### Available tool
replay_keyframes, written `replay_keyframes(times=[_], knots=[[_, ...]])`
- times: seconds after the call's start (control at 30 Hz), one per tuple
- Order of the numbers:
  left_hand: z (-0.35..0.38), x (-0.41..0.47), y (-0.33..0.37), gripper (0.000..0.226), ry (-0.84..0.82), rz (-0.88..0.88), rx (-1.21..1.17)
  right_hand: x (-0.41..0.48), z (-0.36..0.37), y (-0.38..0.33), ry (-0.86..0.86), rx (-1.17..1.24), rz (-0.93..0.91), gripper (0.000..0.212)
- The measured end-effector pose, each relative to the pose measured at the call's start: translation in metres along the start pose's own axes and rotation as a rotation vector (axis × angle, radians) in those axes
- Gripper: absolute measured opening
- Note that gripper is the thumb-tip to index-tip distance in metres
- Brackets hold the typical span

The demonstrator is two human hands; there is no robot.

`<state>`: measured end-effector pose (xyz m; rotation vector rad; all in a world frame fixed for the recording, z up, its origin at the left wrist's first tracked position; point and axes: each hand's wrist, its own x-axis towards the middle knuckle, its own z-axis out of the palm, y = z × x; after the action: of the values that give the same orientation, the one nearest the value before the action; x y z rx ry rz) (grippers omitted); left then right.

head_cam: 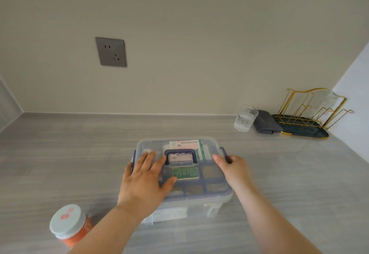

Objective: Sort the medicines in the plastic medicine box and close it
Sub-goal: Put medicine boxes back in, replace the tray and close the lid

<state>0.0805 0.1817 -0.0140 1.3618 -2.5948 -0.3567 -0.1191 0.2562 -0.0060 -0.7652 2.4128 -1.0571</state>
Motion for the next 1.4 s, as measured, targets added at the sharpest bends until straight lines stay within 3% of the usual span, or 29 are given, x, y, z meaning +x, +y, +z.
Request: replay_keyframes(times=[0.27,0.4,0.5,0.57,0.63,0.7,0.8,0.93,1.4], knots=[[-0.001,-0.002,0.001,0.064,0.025,0.007,-0.02,-0.005,-0.001,-0.004,0.081,-0.382,-0.137,0.042],[-0.006,-0.004,0.002,0.065,0.008,0.044,-0.066,-0.011,-0.004,-0.003,0.051,-0.353,-0.154,0.038],[-0.011,-0.01,-0.01,0.075,-0.075,0.192,-0.118,-0.026,-0.007,0.002,0.03,-0.253,-0.438,0.051],[-0.014,-0.014,-0.015,0.084,-0.111,0.293,-0.068,-0.039,-0.006,0.008,-0.125,-0.35,-0.65,0.064],[-0.015,-0.013,-0.015,0.086,-0.023,0.366,-0.02,-0.044,-0.004,0.014,-0.252,-0.527,-0.746,0.077],[-0.014,-0.006,-0.012,0.084,0.037,0.388,0.058,-0.035,-0.004,0.016,-0.276,-0.606,-0.752,0.08],[-0.007,0.013,-0.007,0.08,-0.02,0.313,-0.027,-0.012,-0.006,0.012,-0.275,-0.636,-0.744,0.075],[0.006,0.054,0.003,0.074,-0.021,0.259,0.057,0.028,-0.006,0.003,-0.242,-0.659,-0.69,0.069],[0.017,0.209,0.011,0.065,-0.045,0.379,0.168,0.161,0.019,-0.022,-0.159,-0.58,-0.614,0.065]])
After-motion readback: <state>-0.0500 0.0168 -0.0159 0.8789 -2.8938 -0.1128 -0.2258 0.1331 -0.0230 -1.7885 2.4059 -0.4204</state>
